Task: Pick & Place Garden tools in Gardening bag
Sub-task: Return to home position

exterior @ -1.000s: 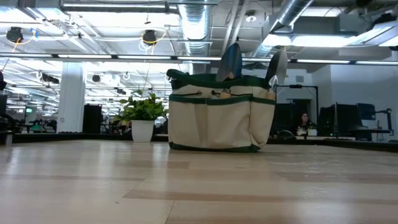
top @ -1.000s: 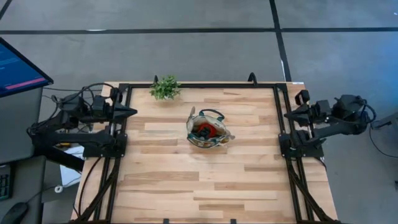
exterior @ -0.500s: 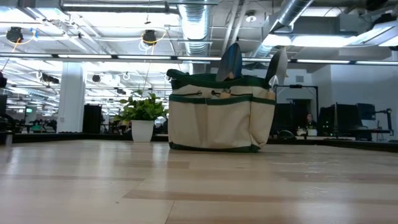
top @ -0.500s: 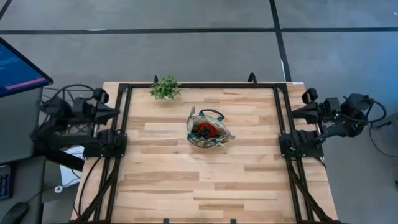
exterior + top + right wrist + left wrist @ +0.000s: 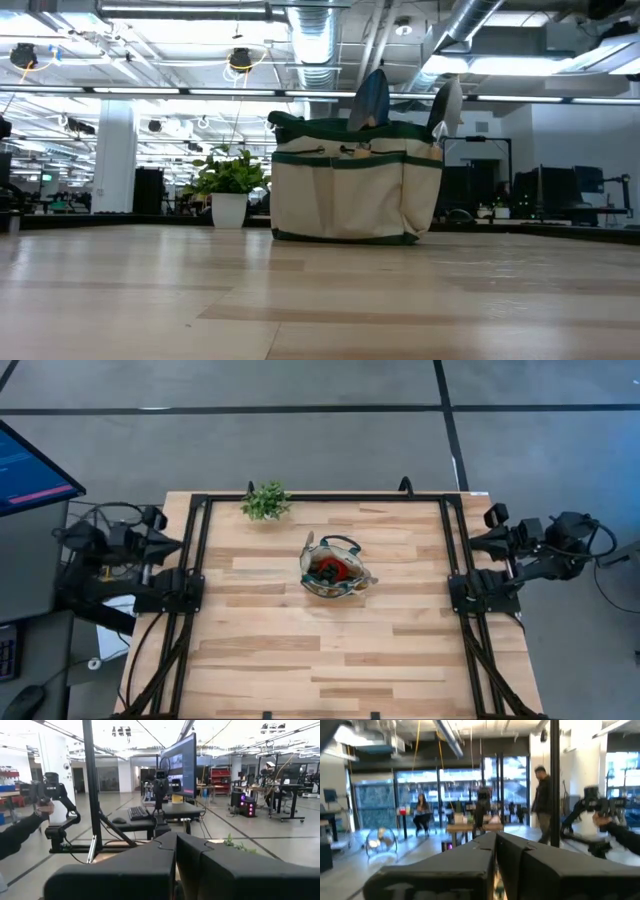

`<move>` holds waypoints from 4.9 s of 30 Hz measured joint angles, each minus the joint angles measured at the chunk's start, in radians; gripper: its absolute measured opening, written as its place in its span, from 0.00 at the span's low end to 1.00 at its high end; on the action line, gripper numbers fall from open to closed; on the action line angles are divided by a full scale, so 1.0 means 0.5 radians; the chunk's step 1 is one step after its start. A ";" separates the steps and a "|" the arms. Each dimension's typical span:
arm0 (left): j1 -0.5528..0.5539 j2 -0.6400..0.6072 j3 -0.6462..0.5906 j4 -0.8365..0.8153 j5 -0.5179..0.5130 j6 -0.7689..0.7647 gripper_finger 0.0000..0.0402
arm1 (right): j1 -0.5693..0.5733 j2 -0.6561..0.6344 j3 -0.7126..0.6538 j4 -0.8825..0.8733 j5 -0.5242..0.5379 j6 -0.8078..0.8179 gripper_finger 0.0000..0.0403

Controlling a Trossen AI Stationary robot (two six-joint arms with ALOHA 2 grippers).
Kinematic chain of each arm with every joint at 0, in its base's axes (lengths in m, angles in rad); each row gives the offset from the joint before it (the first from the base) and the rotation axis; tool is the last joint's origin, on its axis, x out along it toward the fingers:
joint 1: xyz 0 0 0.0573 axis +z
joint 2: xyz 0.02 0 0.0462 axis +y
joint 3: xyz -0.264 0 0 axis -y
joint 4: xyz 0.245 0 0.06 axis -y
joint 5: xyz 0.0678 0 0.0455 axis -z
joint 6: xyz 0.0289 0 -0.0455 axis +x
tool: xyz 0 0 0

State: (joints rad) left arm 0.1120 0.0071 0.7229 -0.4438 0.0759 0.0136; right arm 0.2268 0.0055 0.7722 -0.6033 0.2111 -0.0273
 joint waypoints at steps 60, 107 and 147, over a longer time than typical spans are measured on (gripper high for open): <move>0.000 0.002 -1.432 1.272 0.000 0.009 0.00 | 0.002 -0.003 -1.530 1.338 -0.343 -0.002 0.00; 0.000 0.140 -1.431 0.928 -0.154 -0.051 0.00 | 0.000 0.001 -1.532 1.227 -0.428 0.110 0.00; -0.001 0.280 -1.431 0.985 -0.150 -0.052 0.00 | 0.000 0.001 -1.533 1.225 -0.427 0.109 0.00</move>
State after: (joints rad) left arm 0.1117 0.1471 0.0074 0.0489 0.0010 -0.0123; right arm 0.2268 0.0059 0.0059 0.0091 -0.0025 0.0273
